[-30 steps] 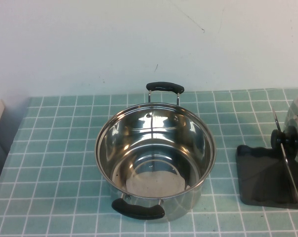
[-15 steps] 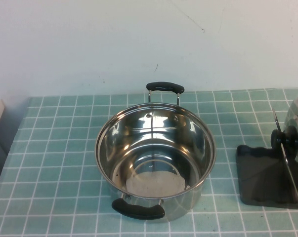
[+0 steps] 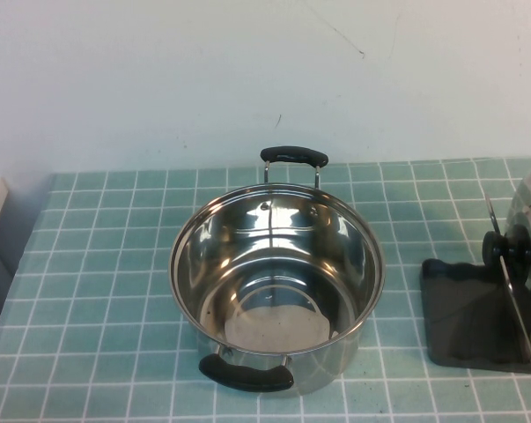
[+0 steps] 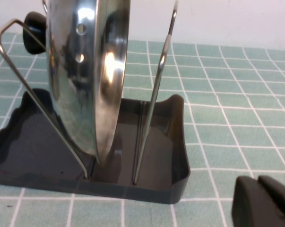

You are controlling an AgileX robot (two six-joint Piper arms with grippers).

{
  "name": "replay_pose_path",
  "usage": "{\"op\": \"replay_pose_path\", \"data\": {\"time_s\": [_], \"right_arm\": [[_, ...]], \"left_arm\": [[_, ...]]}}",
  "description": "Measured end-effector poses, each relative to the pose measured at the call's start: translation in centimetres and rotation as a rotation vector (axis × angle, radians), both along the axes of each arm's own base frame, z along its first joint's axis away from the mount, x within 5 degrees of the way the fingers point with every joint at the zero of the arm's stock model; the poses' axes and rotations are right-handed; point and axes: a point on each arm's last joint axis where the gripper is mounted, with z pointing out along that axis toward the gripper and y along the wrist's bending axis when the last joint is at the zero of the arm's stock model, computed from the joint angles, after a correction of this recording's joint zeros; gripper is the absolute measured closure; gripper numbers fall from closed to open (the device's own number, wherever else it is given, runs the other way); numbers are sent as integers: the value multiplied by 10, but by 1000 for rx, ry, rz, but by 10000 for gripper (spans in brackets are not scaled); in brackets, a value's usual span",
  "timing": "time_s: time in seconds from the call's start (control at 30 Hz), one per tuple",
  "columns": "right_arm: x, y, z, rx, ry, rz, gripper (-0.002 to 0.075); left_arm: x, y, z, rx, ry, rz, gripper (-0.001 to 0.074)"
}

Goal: Put pot lid on rack

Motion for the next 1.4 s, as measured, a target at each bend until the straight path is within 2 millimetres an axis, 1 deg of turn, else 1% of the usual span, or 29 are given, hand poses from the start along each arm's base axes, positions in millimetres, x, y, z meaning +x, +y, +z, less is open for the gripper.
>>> {"op": "replay_pose_path", "data": {"time_s": [0.13, 0.3, 0.47, 1.4], "right_arm": [[0, 0, 0, 0, -1, 0, 727], [0, 0, 0, 0, -1, 0, 727], [0, 0, 0, 0, -1, 0, 727], [0, 0, 0, 0, -1, 0, 727]], "left_arm": [[-1, 1, -5, 2, 54, 24, 737], [-2, 0, -10, 72, 116, -12, 737], [-2, -2, -10, 100, 120, -50, 737], [-2, -2, -10, 106, 118, -51, 737]]}}
